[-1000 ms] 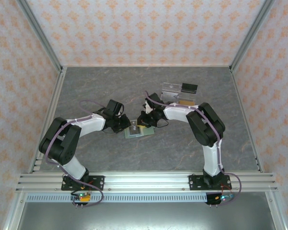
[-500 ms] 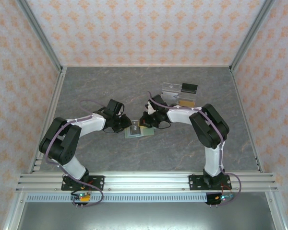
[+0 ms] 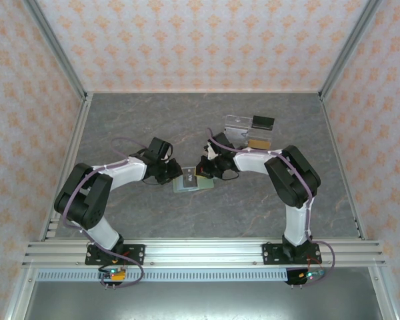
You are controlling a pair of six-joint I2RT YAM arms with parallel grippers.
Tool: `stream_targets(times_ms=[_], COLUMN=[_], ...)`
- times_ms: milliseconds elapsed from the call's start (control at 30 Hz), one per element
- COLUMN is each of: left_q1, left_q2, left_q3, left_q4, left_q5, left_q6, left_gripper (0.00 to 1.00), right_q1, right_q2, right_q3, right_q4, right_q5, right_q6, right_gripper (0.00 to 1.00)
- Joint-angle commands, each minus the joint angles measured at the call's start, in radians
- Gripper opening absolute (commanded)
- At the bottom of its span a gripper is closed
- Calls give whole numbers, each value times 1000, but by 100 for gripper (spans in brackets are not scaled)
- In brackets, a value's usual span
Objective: Take the credit cards out of the card holder
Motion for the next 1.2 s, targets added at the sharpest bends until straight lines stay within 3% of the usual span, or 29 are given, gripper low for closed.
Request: stream_targets(times_ms=[0,267,567,1033,1167], left_q1=[-6,-23,-23,-11,-11], left_q2=[-44,3,46,29,15], left_q3=[34,44,39,56,68], left_q4=[-21,26,-35,-72,-72], left_q5=[34,56,-14,-20,-10], left_q6=[31,22,20,34,40], left_gripper=[16,14,8,7,7], right_q1=[-8,-8,-13,-34,-34], right_q2=[-15,-5,-21,-59,-57], right_q3=[-17,-16,-34,-77,-79], right_q4=[13,19,41,75,98], right_q5=[35,31,40,15,-14], right_q6=[12,21,33,18,32], right_gripper=[4,5,4,1,5])
